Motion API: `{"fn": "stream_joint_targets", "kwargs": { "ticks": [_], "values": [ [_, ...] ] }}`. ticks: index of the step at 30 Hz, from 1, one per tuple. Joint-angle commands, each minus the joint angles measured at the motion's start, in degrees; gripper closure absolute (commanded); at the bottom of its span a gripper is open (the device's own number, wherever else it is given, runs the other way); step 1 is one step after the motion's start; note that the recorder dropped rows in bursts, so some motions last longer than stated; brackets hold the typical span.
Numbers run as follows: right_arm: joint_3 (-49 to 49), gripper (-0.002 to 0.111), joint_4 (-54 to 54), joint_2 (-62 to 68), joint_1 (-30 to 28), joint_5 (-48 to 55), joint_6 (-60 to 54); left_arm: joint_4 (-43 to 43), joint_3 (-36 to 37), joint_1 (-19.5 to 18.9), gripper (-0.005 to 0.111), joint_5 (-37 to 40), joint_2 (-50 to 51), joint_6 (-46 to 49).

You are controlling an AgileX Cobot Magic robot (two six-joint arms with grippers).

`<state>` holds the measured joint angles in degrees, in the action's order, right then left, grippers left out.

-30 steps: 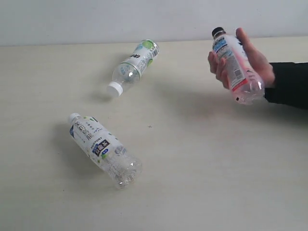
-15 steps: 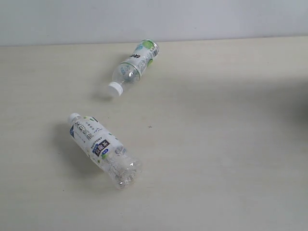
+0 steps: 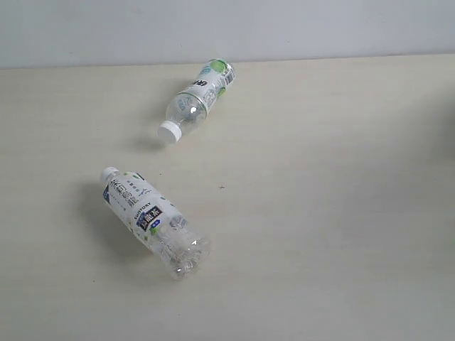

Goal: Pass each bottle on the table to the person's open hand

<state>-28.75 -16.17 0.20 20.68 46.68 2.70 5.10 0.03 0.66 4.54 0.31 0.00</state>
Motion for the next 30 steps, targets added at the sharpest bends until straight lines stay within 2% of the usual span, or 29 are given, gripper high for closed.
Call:
{"fn": "stream_joint_targets", "kwargs": {
  "ticks": [1, 30],
  "values": [
    [0.3, 0.108, -0.2, -0.2, 0.0, 0.1, 0.4, 0.1, 0.0, -0.1, 0.107, 0.1, -0.3, 0.0],
    [0.3, 0.108, 0.8, -0.2, 0.0, 0.3, 0.6, 0.1, 0.0, -0.1, 0.107, 0.1, -0.3, 0.0]
  ]
}}
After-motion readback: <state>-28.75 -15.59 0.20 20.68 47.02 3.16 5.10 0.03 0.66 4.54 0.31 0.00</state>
